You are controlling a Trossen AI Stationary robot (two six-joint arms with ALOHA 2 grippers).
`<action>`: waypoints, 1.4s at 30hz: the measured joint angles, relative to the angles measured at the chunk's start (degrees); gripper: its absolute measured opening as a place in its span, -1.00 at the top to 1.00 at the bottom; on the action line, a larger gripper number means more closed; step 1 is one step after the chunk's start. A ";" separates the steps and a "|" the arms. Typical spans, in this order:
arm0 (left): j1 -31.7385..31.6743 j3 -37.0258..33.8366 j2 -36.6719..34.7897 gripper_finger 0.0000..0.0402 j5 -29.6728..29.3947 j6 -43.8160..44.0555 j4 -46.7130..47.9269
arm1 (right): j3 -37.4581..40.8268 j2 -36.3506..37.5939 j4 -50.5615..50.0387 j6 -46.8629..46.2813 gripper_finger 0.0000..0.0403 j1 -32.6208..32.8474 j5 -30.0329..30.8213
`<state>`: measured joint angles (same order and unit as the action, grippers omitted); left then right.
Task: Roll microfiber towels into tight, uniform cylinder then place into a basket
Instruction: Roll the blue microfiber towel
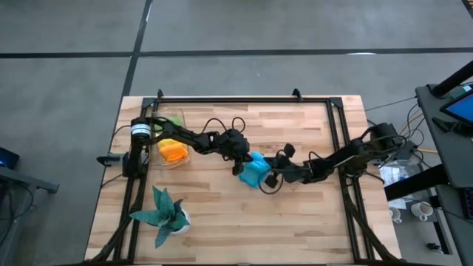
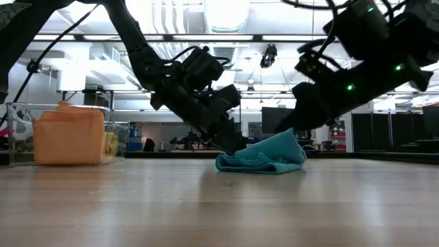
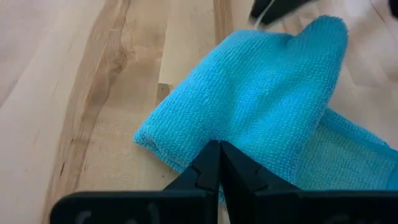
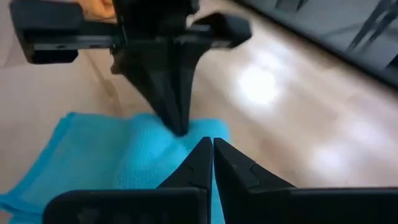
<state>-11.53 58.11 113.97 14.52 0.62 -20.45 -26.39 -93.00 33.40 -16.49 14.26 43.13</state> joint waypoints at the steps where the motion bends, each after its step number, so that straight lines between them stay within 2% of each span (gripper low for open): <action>1: 0.00 0.00 0.00 1.00 0.00 0.00 -0.02 | 0.03 -0.47 -0.02 -1.69 0.96 -0.50 -2.10; 4: 0.00 0.00 0.00 1.00 0.00 0.00 -0.02 | -1.12 -2.82 0.33 -4.64 0.96 -0.92 -8.01; 6: 0.00 0.00 0.00 1.00 0.00 0.02 -0.06 | -2.11 -4.90 0.31 -6.21 0.96 -0.74 -9.36; 15: -0.04 0.00 -0.09 1.00 -2.03 -0.54 0.07 | -6.59 -13.44 0.92 -6.64 0.96 0.35 -9.42; 21: -0.12 -0.99 -5.84 1.00 -7.64 -3.07 5.26 | -6.89 -14.41 0.68 -5.84 0.96 0.41 -7.87; 27: 1.60 -6.29 -11.30 1.00 -7.62 -3.09 -3.46 | -6.30 -13.52 0.05 -5.36 0.96 0.37 -7.08; 33: 4.93 -8.63 -9.30 1.00 -6.49 -0.93 -7.75 | -6.28 -13.54 0.07 -4.57 0.96 0.37 -7.08; 42: 6.51 -4.53 -2.29 1.00 -6.71 1.51 -7.80 | -6.69 -13.58 0.21 -3.87 0.96 0.35 -7.04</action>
<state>-5.02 53.58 111.69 7.81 2.13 -28.25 -33.07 -106.59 33.61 -20.36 14.61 36.10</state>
